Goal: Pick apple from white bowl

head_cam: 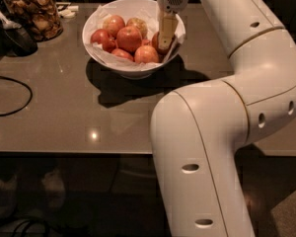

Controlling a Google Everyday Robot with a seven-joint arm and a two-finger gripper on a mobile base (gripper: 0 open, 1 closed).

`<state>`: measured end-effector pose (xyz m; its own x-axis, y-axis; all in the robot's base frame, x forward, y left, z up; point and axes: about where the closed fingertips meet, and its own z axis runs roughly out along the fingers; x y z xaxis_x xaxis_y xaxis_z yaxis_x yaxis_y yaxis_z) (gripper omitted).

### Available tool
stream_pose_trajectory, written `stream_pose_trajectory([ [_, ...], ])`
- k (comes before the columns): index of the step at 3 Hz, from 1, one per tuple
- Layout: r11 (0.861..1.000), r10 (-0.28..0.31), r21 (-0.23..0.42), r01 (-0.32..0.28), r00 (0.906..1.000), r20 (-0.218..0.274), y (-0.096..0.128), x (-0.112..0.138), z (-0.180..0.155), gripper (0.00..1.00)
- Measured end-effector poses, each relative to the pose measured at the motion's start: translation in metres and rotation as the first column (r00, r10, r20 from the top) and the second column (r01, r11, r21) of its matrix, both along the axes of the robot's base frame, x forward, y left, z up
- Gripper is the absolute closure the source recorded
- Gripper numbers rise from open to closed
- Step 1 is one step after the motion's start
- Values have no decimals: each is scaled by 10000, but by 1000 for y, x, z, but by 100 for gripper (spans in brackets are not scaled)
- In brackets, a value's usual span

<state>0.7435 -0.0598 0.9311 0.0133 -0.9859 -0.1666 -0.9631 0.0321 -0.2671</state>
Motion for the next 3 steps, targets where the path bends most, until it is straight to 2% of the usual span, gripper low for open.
stream_pose_trajectory([
  [3,9999,128,-76,-129,9999,-81,1,4,-6,27],
])
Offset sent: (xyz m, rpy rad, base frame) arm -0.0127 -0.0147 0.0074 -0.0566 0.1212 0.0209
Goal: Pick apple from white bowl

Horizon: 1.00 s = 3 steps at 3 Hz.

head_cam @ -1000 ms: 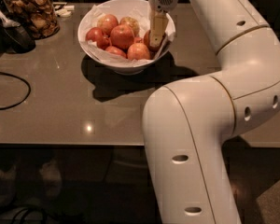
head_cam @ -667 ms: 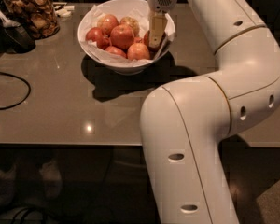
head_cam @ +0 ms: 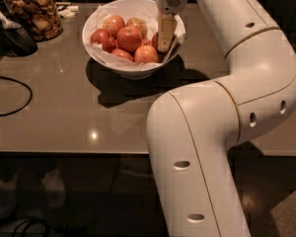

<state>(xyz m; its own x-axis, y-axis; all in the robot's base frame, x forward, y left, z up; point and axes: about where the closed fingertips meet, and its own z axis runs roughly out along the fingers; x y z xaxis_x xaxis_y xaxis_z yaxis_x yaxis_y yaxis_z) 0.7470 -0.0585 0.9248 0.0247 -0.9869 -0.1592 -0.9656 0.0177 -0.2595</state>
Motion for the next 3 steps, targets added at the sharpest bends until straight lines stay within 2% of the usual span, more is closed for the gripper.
stream_pose_trajectory([
  [3,9999,-135,81,138,9991,-400,-12,-3,-15,24],
])
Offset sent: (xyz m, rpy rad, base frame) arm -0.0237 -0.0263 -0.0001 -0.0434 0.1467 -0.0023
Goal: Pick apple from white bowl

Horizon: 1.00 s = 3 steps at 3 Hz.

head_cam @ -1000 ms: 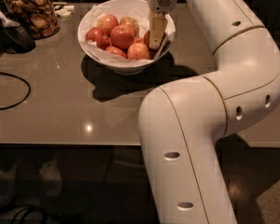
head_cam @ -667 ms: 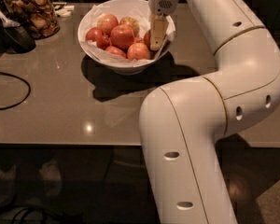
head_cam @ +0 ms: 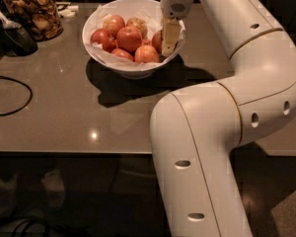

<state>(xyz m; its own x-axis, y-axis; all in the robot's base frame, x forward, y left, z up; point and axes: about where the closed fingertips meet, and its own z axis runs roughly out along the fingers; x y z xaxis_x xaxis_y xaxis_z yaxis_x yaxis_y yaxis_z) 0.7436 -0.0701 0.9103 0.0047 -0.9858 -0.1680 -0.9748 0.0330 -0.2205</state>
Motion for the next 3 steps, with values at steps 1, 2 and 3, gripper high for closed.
stream_pose_trajectory([
  [1,9997,64,236,-61,9999,-111,1,-3,-2,42],
  [2,9997,66,243,-63,9999,-115,1,-3,-2,65],
  [3,9997,66,243,-63,9999,-115,1,-3,-2,88],
])
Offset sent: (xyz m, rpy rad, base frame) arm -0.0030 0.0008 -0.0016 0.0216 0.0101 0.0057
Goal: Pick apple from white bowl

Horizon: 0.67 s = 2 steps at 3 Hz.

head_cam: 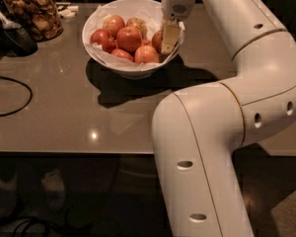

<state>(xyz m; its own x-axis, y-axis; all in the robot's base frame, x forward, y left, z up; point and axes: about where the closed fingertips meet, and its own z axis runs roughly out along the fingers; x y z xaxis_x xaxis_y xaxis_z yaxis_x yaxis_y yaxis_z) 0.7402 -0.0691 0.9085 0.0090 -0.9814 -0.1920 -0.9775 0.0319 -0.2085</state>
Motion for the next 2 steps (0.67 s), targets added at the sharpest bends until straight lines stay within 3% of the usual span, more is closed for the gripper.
stream_pose_trajectory([
  [1,10000,0,0,0,10000,1,0,0,0,100],
  [2,9998,-202,-37,205,9979,613,4,6,20,100],
])
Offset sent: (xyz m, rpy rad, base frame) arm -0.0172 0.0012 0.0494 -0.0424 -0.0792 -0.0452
